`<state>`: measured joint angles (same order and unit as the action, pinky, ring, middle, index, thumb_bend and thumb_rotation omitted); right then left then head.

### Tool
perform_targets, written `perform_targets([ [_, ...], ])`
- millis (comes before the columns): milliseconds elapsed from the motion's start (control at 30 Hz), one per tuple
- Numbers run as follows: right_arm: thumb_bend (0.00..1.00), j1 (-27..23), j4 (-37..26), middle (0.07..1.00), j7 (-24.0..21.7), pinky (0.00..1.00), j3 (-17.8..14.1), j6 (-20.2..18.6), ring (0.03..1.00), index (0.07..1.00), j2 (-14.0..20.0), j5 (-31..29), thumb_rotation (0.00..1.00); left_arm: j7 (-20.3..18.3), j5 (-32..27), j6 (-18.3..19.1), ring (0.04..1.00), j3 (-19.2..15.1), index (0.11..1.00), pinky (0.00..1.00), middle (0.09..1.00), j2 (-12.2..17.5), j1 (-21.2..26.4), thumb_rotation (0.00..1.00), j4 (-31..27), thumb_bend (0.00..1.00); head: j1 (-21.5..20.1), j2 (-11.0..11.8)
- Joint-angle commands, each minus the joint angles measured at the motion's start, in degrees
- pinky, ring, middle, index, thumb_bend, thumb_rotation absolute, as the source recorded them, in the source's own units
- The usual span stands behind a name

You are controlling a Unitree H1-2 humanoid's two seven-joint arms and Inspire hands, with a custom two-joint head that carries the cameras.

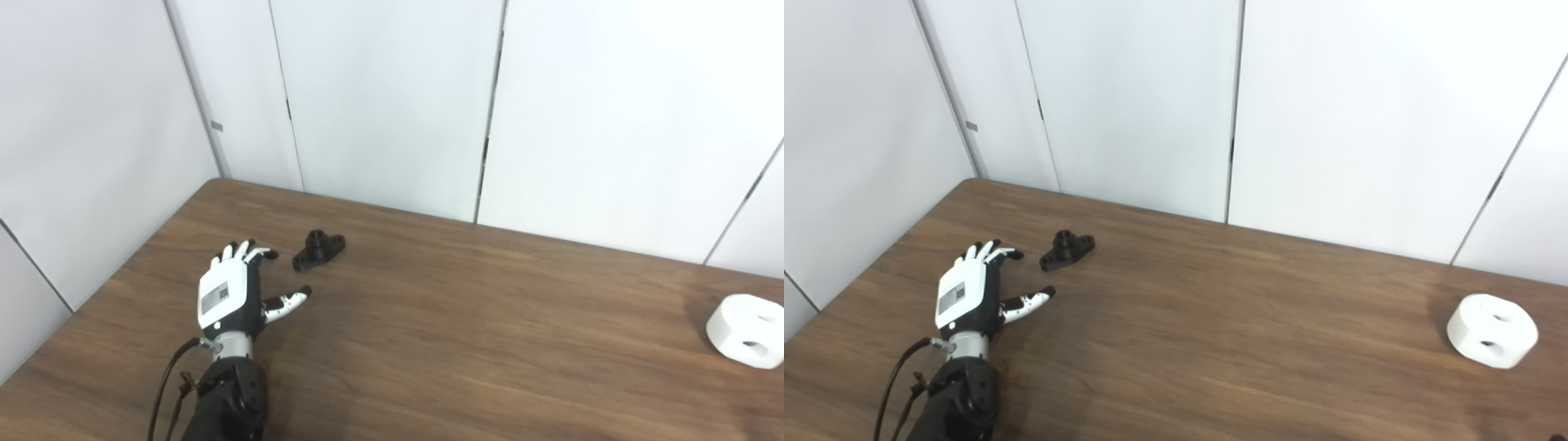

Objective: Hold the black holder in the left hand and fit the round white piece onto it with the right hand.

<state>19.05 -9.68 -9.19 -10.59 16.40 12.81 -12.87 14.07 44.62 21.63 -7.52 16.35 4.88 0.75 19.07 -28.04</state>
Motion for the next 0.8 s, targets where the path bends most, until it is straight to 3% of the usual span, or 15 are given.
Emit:
perform_targets([
  [0,0.58,0.7,3.2,0.972,0.3,1.00,0.8,-1.0,1.000,0.946,-1.2,0.2,1.00,2.5,-0.3,-1.6,0.974,-0.3,0.742,1.00,0.923,2.2,3.1,0.37,0.9,0.84,0.1,0.0],
  [233,0.60,1.1,2.9,0.966,0.1,1.00,1.0,-0.8,1.000,0.940,-1.3,0.2,1.00,2.1,-2.8,-0.8,0.976,0.3,0.748,1.00,0.923,3.5,6.0,0.34,4.7,0.82,-0.3,-0.2],
  [433,0.62,1.3,2.1,0.961,0.7,1.00,1.1,-1.4,1.000,0.933,-1.6,1.2,1.00,1.9,-7.8,0.0,0.968,-1.1,0.747,1.00,0.920,2.6,9.1,0.32,7.8,0.81,-0.6,-0.2],
  [767,0.67,1.5,1.9,0.962,0.9,1.00,1.6,-1.5,1.000,0.931,-2.1,2.1,1.00,0.9,-10.2,0.6,0.964,1.1,0.729,1.00,0.915,3.7,12.7,0.33,11.0,0.80,-1.7,-0.3],
])
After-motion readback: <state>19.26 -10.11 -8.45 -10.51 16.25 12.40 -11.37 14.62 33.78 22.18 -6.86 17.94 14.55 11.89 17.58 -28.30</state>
